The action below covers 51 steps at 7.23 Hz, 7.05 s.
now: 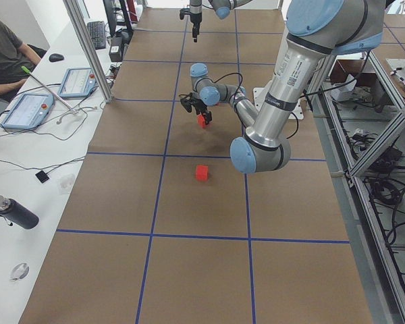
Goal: Form red blocks into L shape at center
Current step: 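Grasp the red cube left of center with the left gripper, then carry the cube with the left gripper to just beyond the center cube, then lower the cube against the center cube and open the left gripper, then move the left gripper over to the farthest-out red cube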
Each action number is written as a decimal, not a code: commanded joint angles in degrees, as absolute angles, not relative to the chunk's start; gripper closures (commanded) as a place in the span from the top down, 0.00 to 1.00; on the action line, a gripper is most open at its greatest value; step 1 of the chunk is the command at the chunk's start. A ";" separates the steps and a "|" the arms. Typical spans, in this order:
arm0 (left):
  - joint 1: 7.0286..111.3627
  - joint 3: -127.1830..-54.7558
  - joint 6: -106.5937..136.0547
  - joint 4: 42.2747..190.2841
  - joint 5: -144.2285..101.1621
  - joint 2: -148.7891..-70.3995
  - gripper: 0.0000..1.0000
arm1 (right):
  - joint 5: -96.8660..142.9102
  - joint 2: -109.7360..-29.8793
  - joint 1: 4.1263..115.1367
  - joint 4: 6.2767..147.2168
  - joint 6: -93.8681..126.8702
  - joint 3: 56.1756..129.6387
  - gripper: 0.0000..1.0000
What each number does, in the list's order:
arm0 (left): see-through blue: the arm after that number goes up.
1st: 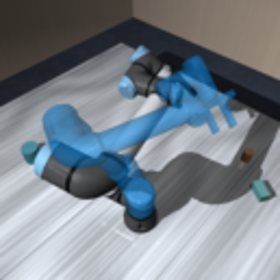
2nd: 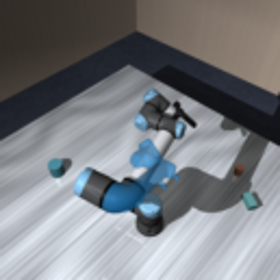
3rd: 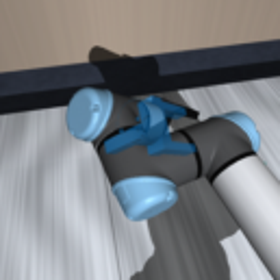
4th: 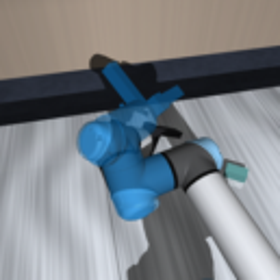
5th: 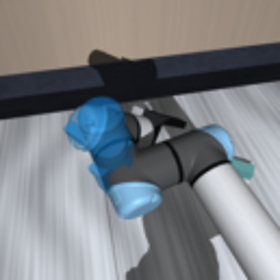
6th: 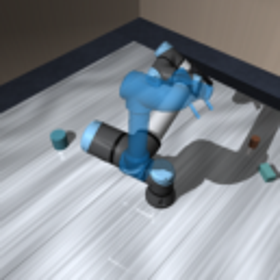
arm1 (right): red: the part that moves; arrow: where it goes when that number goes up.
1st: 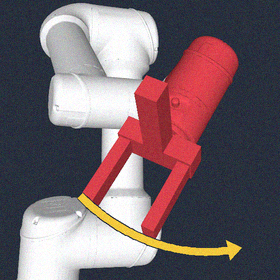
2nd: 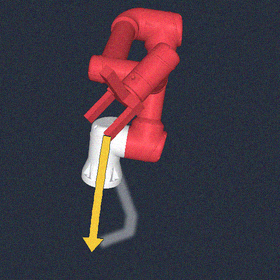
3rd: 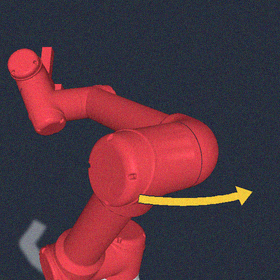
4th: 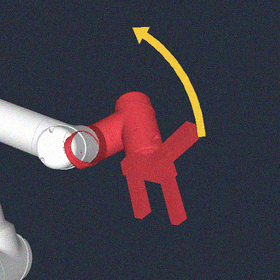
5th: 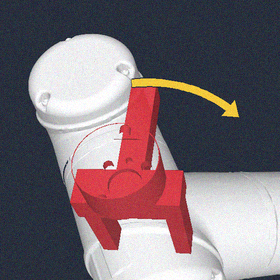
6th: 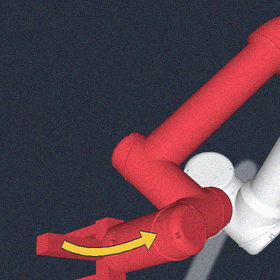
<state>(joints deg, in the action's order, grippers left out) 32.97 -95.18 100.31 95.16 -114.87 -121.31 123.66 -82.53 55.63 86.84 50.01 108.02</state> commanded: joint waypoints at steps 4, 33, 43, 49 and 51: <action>33.05 -95.27 100.28 95.01 -114.87 -122.60 0.00 | 123.66 -82.53 55.63 86.84 50.01 108.19 1.00; 28.04 -77.70 71.90 90.44 -114.70 -143.79 0.00 | 123.75 -82.97 55.99 85.52 49.57 108.11 1.00; 27.69 -77.96 72.07 90.97 -114.79 -143.79 1.00 | 123.75 -82.88 55.90 85.52 49.57 108.02 1.00; 38.55 -112.45 52.80 90.35 -116.71 -108.01 1.00 | 123.66 -82.71 55.90 85.52 49.57 108.02 1.00; 44.89 -114.34 37.52 91.14 -117.95 -96.73 1.00 | 123.66 -82.53 55.81 85.43 49.57 108.10 1.00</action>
<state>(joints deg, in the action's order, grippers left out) 41.33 -112.63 46.77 90.59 -117.46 -103.92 123.66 -82.66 55.87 85.50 49.57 108.03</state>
